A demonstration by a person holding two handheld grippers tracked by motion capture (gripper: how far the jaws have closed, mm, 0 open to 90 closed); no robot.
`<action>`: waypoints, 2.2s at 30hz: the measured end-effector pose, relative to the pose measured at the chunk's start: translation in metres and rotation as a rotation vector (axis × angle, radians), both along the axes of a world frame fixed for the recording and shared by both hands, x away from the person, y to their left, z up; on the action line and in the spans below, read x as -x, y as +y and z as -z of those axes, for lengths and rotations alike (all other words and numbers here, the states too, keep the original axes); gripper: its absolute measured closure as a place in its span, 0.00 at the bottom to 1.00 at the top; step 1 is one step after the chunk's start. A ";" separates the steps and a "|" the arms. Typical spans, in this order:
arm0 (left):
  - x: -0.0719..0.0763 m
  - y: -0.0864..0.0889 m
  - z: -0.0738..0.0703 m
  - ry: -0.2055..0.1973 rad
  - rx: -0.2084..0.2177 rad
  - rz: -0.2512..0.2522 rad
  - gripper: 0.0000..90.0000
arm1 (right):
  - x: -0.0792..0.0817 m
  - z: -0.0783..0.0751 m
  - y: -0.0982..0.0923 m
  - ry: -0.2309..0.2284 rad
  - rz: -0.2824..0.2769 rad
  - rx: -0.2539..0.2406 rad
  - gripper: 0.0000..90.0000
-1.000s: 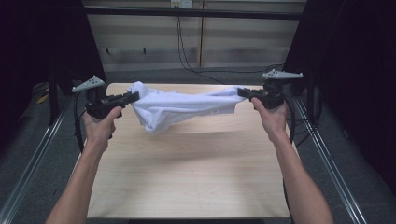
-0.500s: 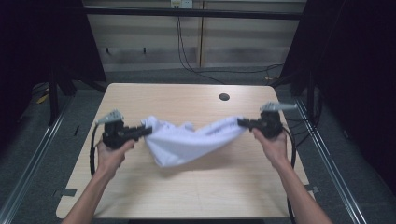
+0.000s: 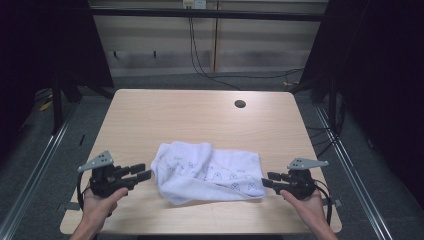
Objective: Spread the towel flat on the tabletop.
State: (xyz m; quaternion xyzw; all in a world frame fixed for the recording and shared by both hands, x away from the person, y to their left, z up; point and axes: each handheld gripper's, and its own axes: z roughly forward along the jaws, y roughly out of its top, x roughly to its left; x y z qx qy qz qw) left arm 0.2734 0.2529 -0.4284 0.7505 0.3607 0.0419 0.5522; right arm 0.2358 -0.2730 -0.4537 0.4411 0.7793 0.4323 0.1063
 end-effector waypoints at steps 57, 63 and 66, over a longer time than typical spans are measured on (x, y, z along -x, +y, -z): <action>0.002 -0.001 0.009 0.036 -0.055 0.009 0.94 | -0.132 0.034 -0.011 0.027 0.225 0.106 0.98; 0.014 0.009 0.018 0.084 -0.048 0.026 0.93 | -0.135 0.037 -0.037 0.028 0.332 0.114 0.97; 0.019 0.000 0.022 0.095 -0.060 0.106 0.87 | -0.129 0.036 -0.032 0.039 0.276 0.098 0.75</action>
